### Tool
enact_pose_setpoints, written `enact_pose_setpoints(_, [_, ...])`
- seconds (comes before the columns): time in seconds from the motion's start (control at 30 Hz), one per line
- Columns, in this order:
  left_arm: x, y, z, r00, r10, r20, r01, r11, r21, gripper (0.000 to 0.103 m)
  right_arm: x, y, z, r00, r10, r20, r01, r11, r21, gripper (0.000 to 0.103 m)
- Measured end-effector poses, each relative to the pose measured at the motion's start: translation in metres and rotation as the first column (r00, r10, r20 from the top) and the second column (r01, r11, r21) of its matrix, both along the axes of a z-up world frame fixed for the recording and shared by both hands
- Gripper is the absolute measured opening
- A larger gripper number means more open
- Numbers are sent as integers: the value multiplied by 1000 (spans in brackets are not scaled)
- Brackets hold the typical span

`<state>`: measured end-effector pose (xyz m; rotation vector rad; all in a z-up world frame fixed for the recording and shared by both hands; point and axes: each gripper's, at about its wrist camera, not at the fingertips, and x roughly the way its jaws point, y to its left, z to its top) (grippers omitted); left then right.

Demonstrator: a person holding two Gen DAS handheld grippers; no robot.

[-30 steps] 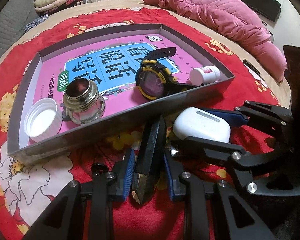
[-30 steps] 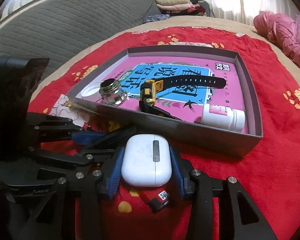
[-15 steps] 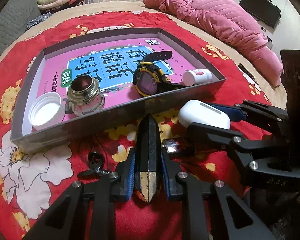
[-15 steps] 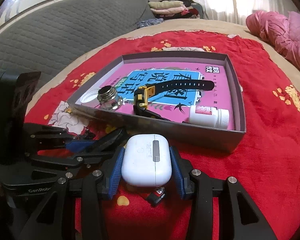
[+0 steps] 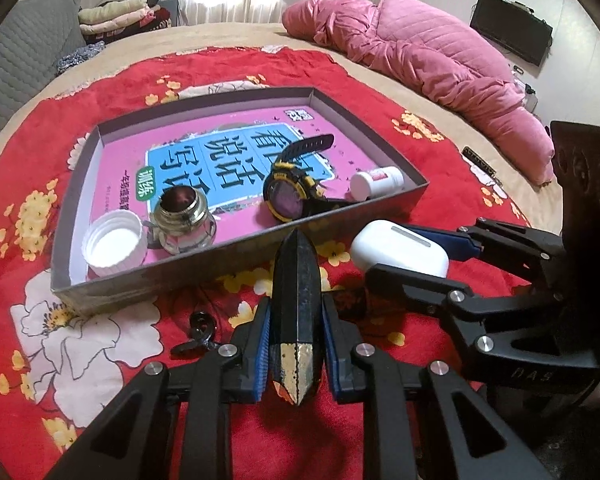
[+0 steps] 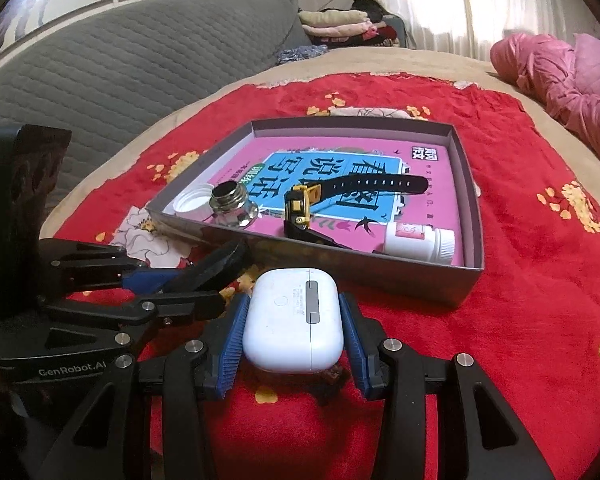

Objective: Organize rigid objects
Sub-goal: 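Lift the marker with the left tool while the right tool carries the earbuds case over the box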

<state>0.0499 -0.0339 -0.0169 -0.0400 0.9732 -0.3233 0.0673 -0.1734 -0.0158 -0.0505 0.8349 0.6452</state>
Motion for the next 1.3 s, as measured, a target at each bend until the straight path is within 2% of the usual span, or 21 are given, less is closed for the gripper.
enact_pose_setpoints(0.43, [-6,19,15,998,40,47,-38,999,-30,23,-4,-6,14,998,-42,37,42,999,-4,46])
enact_pose_setpoints(0.7, [-7,42,27,991,95,89,-91,994,-55,23,-4,-10,23,996,-75,52,75,997,4,46])
enact_pose_setpoints(1.3, [4,94,26,966,236,104,-225,969,-105,23,0,-4,29,993,-95,67,95,995,6,46])
